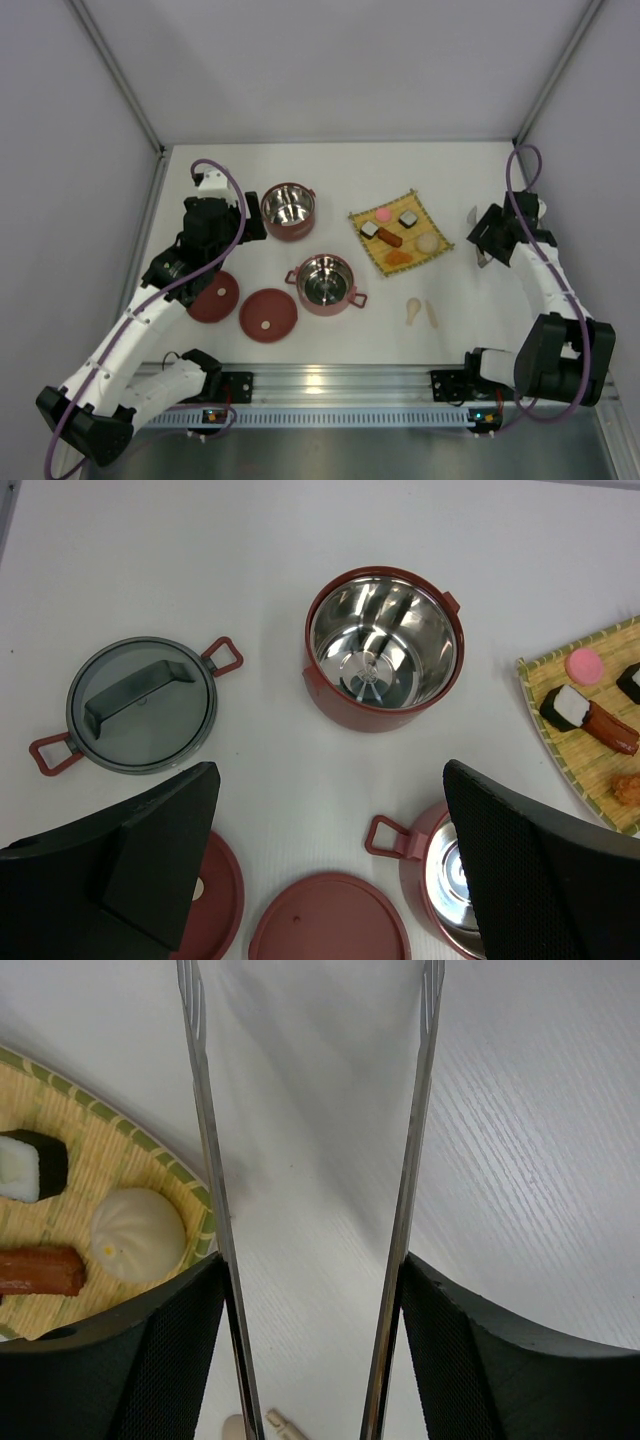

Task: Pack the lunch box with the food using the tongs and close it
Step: Pick up the clamp at the center of the board, then pick up the fake food from the plate.

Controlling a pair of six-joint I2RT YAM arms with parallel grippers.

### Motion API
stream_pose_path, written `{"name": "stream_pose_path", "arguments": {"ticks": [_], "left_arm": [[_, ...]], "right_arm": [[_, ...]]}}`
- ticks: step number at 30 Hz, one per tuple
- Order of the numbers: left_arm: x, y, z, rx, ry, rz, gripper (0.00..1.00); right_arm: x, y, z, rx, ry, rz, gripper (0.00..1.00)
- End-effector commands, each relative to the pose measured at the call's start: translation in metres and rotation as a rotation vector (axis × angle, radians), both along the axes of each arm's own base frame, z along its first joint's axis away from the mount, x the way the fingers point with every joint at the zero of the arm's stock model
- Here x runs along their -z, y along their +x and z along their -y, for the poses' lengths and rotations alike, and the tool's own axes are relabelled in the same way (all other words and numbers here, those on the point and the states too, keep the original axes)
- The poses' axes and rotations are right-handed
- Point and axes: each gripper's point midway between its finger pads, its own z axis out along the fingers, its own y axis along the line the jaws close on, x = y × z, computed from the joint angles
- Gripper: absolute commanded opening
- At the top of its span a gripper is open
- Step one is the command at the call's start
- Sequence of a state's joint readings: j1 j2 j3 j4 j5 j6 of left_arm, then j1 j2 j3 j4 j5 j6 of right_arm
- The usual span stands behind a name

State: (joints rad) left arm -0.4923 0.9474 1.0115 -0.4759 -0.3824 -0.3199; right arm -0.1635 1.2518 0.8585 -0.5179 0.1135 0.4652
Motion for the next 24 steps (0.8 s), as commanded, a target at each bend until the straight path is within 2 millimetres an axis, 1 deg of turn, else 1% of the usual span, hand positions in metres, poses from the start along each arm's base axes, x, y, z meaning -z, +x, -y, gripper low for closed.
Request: {"name": "stream_pose_path", "arguments": {"ticks": [1,8,12,17,20,24], "left_arm": [[-0.015,0.003,0.003,0.0,-0.028,0.034,0.99],[-0.014,0.003,0.002,-0.001,-0.028,0.035,0.99],[-0.014,0.003,0.002,-0.002,-0.026,0.034,0.99],[-0.014,0.004,0.002,-0.003,-0.027,0.033,0.99],[-0.014,0.004,0.003,0.0,-0.026,0.033,0.99],[-0.012,0.004,0.003,-0.002,-0.022,0.028,0.99]], "right_arm": [[-0.036,0.011,-0.003,-0.028,-0.01,0.086,0.67],[-0.045,0.014,-0.006,-0.042,0.001,0.103,0.65],[-0.06,0.018,-0.008,-0.056,0.004,0.134,0.61],[-0.08,0.02,-0.021,-0.109,0.028,0.168,0.46],[-0.096,0.021,-0.03,-0.143,0.027,0.189,0.43],[-0.107,0.02,-0.046,-0.192,0.034,0.204,0.43]]}}
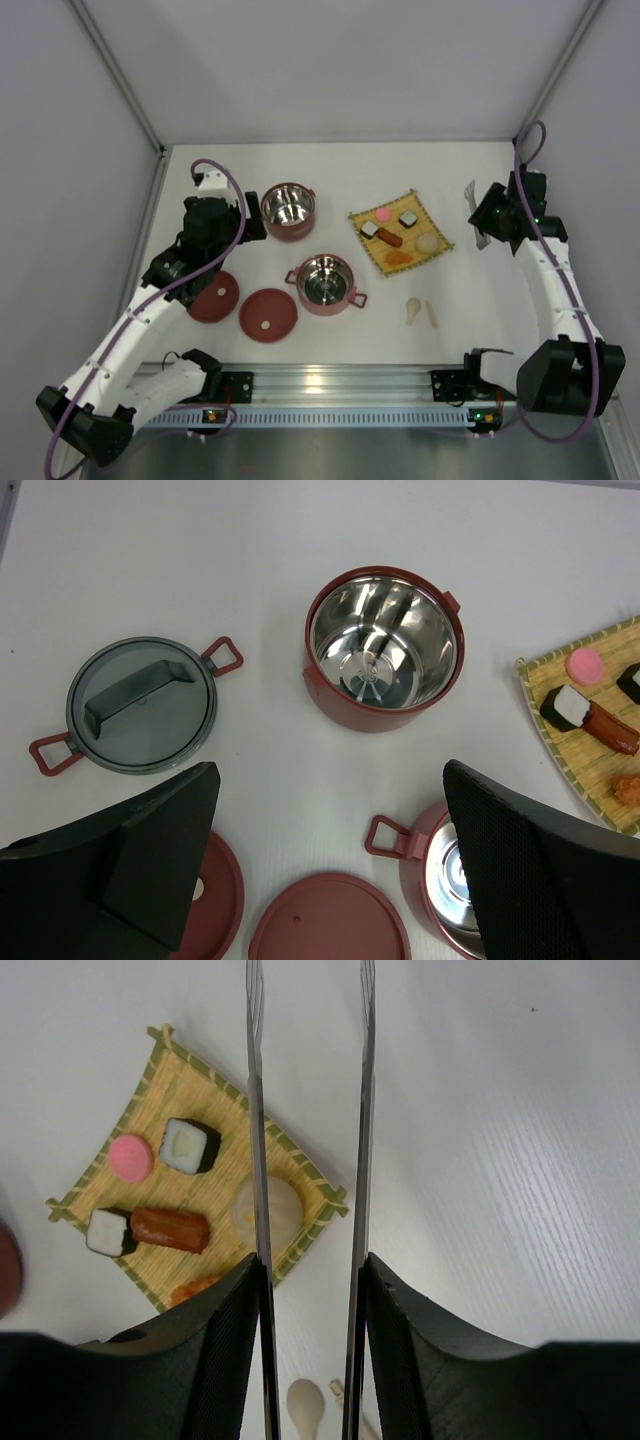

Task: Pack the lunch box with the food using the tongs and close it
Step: Pick up the fake food from the plate.

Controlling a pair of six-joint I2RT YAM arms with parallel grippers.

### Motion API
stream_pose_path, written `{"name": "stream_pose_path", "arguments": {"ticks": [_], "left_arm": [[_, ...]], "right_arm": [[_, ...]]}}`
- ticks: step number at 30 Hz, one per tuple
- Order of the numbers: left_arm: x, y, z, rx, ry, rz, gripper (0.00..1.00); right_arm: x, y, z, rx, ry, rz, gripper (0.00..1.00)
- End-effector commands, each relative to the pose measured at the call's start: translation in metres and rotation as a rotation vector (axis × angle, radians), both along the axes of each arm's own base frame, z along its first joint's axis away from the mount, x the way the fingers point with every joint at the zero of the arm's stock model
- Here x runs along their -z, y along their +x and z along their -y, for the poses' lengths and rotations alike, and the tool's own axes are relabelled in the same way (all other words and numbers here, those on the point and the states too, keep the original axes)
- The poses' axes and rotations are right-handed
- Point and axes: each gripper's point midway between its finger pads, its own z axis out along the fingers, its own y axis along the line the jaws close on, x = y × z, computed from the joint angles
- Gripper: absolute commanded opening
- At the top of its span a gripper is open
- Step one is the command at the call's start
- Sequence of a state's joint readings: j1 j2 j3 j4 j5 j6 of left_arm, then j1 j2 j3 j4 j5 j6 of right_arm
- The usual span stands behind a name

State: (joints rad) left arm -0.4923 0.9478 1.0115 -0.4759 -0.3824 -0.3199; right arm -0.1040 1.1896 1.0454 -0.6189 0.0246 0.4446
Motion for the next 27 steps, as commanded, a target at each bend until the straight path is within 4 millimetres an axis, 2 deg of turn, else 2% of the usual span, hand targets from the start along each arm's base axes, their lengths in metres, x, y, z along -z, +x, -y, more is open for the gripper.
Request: {"name": "stream_pose_path", "arguments": {"ticks": [1,3,4,6,12,19,27], "left_arm": [[-0.012,0.004,0.003,-0.002,-0.023,0.03,0.99],[-0.012,0.004,0.003,-0.001,-0.021,0.029,0.99],[-0.012,0.004,0.002,-0.003,-0.022,0.029,0.99],[-0.012,0.005,0.002,-0.005,-0.021,0.028,0.99],[-0.011,0.005,0.002,-0.004,-0.02,0.028,0.99],[-0.01,0.005,0.001,-0.007,-0.013,0.025,0.99],[-0.009,0.006,-0.001,-0.017,-0.006,0.024,0.99]], "right_arm": [[-0.031,-0.002,-0.018,-0.069,0.002,0.056,0.43],[-0.033,-0.003,-0.036,-0.127,0.021,0.057,0.43],[-0.034,-0.005,-0.039,-0.129,0.023,0.057,0.43],[-0.031,-0.008,-0.061,-0.196,0.022,0.046,0.43],[-0.012,-0.019,-0.091,-0.265,-0.007,0.004,0.44],[0.0,-0.029,-0.106,-0.314,-0.033,-0.025,0.45],[0.016,-0.023,-0.126,-0.368,-0.078,-0.062,0.45]]}}
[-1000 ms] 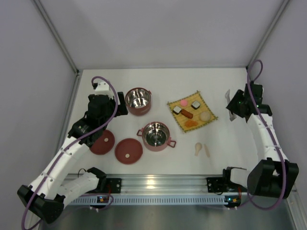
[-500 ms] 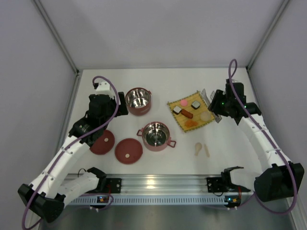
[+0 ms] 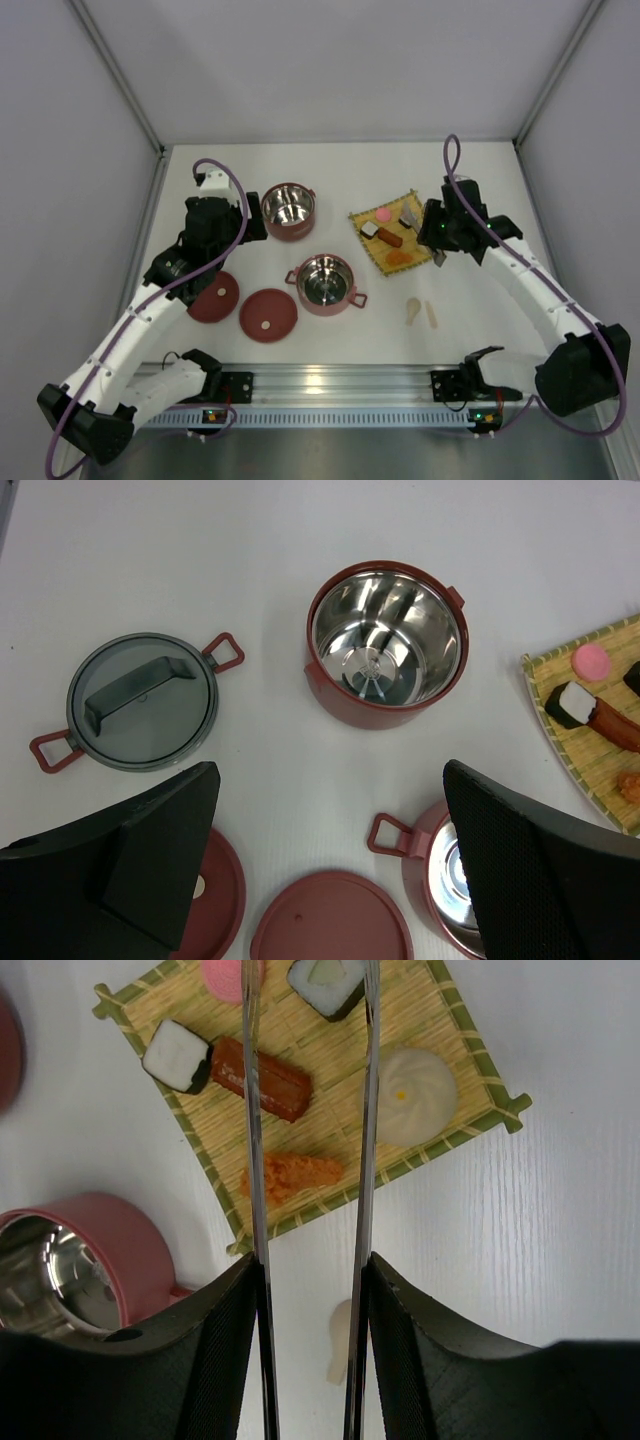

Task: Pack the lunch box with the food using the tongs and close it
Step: Pick up the fake food from the plate.

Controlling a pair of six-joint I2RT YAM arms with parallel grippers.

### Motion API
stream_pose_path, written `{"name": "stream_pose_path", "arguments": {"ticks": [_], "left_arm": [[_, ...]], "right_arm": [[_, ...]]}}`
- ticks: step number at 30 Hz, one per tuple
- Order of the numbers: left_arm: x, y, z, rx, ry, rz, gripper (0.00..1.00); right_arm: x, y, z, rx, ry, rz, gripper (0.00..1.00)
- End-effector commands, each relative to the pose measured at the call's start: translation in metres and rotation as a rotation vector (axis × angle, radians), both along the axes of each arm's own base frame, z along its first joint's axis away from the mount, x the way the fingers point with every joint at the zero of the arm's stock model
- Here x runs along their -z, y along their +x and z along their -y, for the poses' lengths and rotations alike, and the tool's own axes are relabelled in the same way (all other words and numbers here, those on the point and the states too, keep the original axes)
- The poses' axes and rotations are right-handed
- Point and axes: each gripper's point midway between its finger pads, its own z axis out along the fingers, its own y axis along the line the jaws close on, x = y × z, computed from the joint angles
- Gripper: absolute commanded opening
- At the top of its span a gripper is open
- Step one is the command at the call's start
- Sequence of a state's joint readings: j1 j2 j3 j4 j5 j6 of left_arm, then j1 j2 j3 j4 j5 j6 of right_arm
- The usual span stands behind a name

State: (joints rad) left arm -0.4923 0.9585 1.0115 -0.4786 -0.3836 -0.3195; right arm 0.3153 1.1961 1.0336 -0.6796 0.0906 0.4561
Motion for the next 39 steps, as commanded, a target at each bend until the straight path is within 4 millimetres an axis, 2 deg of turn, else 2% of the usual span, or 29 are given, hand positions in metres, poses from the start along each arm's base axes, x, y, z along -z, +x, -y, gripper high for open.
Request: {"name": "stream_pose_path", "arguments": {"ticks": [1,9,24,35,39], "left_arm": [[-0.012,0.004,-0.001,-0.015,-0.011,0.035,0.99],[-0.012,0.005,-0.001,-0.019,-0.007,0.034,0.99],[-0.009,0.006,-0.002,-0.025,0.004,0.027,0.99],[-0.007,0.007,-0.003,-0.026,0.007,0.021,0.99],[-0.009,0.006,-0.002,-0.023,0.004,0.025,0.99]], "right_arm": [[0.005,0.009,-0.006,-0.002,-0.041,0.008,0.45],[0.023,0.016,-0.005,0.016,-0.099,-0.018,0.46],[0.028,0.033,-0.016,-0.023,-0.095,-0.023,0.46],[0.012,0.032,-0.024,-0.045,-0.074,0.006,0.46],[0.013,0.034,-0.023,-0.044,-0.09,0.003,0.46]]}}
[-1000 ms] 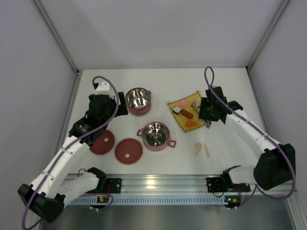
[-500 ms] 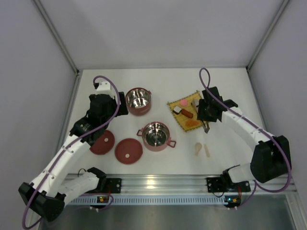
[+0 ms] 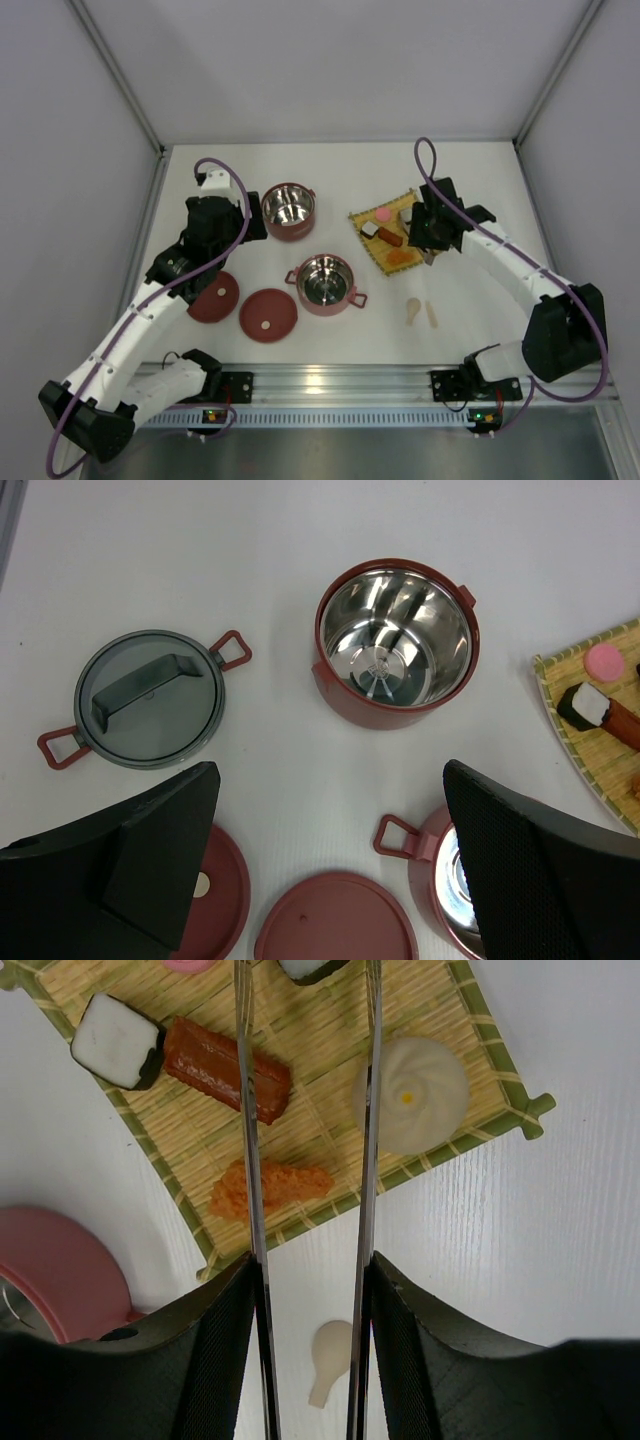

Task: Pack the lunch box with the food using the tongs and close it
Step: Pick up the fake food from the plate.

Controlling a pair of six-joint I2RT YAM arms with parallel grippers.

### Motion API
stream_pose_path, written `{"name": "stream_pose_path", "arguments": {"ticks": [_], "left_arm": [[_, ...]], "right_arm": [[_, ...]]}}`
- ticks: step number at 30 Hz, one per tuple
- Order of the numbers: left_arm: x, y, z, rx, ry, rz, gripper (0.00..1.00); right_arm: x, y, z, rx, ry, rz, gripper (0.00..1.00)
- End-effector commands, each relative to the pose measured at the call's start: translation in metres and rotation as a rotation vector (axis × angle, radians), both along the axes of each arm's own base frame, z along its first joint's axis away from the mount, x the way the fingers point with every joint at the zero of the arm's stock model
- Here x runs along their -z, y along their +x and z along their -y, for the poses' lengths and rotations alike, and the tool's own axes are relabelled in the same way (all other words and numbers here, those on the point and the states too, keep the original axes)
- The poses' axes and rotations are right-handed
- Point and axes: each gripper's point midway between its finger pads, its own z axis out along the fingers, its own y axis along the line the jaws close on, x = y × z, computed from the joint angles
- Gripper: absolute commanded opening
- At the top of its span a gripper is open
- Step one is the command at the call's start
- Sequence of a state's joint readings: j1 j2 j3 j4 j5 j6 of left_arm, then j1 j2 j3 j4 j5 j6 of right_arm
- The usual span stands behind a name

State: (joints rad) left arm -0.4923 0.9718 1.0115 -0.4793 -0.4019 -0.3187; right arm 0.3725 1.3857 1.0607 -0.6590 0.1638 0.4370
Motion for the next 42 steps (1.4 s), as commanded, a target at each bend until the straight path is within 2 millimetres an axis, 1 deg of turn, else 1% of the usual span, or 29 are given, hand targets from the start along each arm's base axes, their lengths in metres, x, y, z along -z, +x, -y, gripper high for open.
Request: {"name": "stream_pose_path", "arguments": {"ticks": [1,3,7,9,10,16,21,23,29,34,35,38,42], "left_arm": [[-0.012,0.004,0.001,-0.007,-0.009,0.033,0.99],[-0.013,0.004,0.0,-0.007,-0.011,0.035,0.99],[-0.012,0.004,0.0,-0.008,-0.008,0.032,0.99],[-0.011,0.004,0.0,-0.007,-0.008,0.031,0.99],[-0.012,0.004,0.0,-0.008,-0.009,0.033,0.99],[-0.012,0.004,-0.001,-0.008,-0.005,0.033,0.99],[-0.012,0.004,-0.001,-0.01,-0.007,0.035,0.99],[-0.012,0.004,0.0,-0.009,-0.007,0.033,0.99],[-0.012,0.004,0.0,-0.008,-0.006,0.035,0.99],[-0.012,0.004,-0.001,-0.011,-0.005,0.035,0.99],[-0.013,0.004,-0.001,-0.01,-0.007,0.038,0.99],[-0.012,0.004,-0.001,-0.01,-0.005,0.035,0.99],[-0.013,0.004,-0.001,-0.011,-0.005,0.035,0.99]], "right_arm": [[-0.031,0.021,-0.012,-0.022,0.023,0.111,0.46],[-0.029,0.023,-0.013,-0.025,0.018,0.108,0.47],[-0.032,0.03,-0.011,-0.017,-0.002,0.119,0.46],[-0.029,0.032,-0.011,-0.019,-0.016,0.107,0.47],[-0.032,0.035,-0.011,-0.018,-0.014,0.114,0.47],[-0.028,0.038,-0.015,-0.038,-0.016,0.099,0.47],[-0.027,0.036,-0.013,-0.035,-0.025,0.089,0.46],[-0.029,0.036,-0.013,-0.035,-0.026,0.099,0.46],[-0.027,0.036,-0.012,-0.033,-0.029,0.095,0.34],[-0.025,0.035,-0.012,-0.037,-0.029,0.087,0.31],[-0.025,0.034,-0.012,-0.038,-0.03,0.087,0.28],[-0.029,0.033,-0.01,-0.037,-0.033,0.092,0.26],[-0.034,0.033,-0.01,-0.036,-0.03,0.1,0.16]]}}
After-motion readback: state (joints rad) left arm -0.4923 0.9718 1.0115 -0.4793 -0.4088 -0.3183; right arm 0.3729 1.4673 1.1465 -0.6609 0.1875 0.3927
